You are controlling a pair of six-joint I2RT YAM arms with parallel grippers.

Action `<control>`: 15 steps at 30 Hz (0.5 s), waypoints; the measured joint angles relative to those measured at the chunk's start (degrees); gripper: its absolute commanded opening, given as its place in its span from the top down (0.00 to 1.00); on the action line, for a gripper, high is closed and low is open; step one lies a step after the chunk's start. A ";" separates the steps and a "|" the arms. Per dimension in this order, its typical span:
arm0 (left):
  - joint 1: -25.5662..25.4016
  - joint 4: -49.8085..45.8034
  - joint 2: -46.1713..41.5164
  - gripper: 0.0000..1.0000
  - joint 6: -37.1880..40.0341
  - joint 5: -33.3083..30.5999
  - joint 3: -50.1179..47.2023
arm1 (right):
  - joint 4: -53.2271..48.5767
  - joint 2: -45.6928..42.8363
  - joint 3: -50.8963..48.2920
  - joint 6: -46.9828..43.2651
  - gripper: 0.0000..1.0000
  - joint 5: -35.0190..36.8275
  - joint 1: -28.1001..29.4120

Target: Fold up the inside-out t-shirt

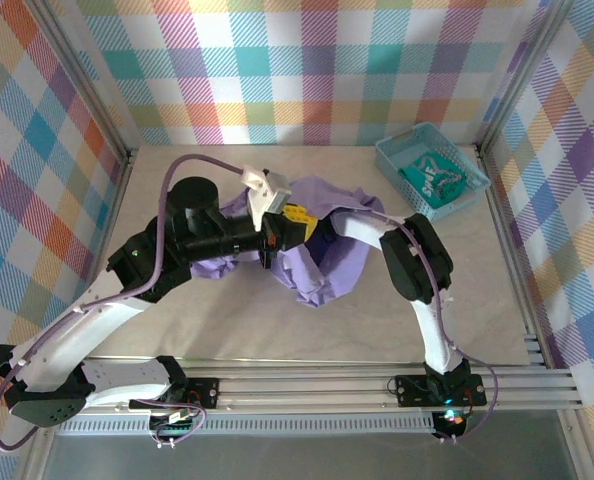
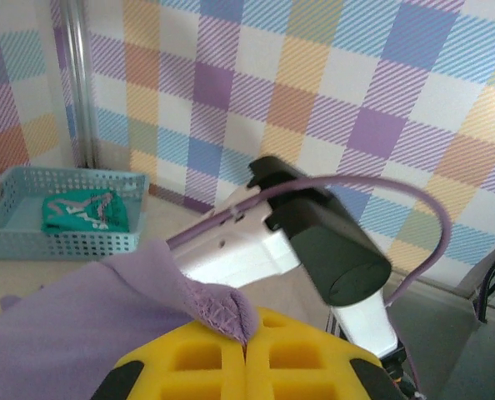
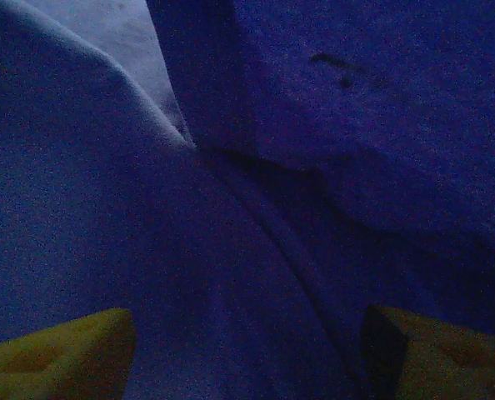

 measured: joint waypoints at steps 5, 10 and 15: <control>0.00 0.83 0.00 1.00 0.44 -1.05 1.73 | -4.52 3.13 4.00 -0.20 0.25 0.57 0.00; 0.00 1.31 -0.09 1.00 1.11 -8.41 2.05 | -6.67 4.66 6.19 -0.28 0.43 0.31 -0.07; 0.13 2.97 -0.09 1.00 1.27 -22.51 1.51 | -7.63 4.74 5.97 -0.46 0.86 -2.47 -0.55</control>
